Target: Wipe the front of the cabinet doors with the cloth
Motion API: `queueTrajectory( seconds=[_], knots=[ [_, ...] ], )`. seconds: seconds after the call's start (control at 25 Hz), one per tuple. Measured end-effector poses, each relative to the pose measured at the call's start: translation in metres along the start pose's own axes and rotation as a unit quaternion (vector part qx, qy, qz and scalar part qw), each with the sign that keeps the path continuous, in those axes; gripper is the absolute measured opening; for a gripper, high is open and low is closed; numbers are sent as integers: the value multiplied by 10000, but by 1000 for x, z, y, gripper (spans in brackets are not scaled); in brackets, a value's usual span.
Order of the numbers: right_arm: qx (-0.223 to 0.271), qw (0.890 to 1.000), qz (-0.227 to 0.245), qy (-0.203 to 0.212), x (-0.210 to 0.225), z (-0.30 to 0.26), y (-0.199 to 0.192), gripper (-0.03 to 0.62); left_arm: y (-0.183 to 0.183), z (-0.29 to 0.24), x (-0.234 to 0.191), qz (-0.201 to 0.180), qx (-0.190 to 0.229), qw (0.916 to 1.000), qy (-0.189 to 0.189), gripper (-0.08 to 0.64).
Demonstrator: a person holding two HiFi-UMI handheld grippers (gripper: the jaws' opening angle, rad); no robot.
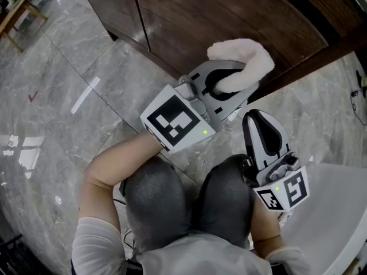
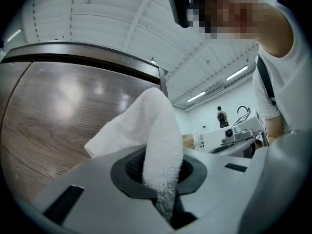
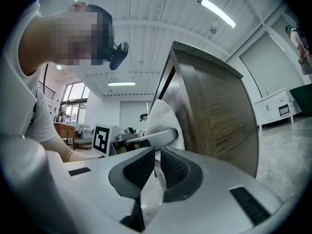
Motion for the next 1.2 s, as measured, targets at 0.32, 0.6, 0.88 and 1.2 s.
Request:
queueTrajectory(
  seconds=[0.32,0.6,0.88,1.2],
  knots=[
    [-6,10000,8,84,-10,-13,-3,58,1,27,-16,2,-21,9998,192,61],
    [-53,9998,144,130,-29,-42,-15,58,-12,93,-62,-477,-141,9938,998,61],
    [117,9979,626,-131,-35,-74,-18,58,-58,163,-130,-366,-506,9748,2143,61],
    [-11,9953,910,-334,-36,-100,-23,58,-108,191,-192,-532,-664,9459,3131,61]
  ],
)
Point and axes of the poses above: the fingertips, and each gripper's own axes: z backward along the fingers, x to its right, y out of its top, the point moved 6 cm from there along z, backward along the fingers, and after that the axes turned 2 degrees about x, right-handed, at the moved point
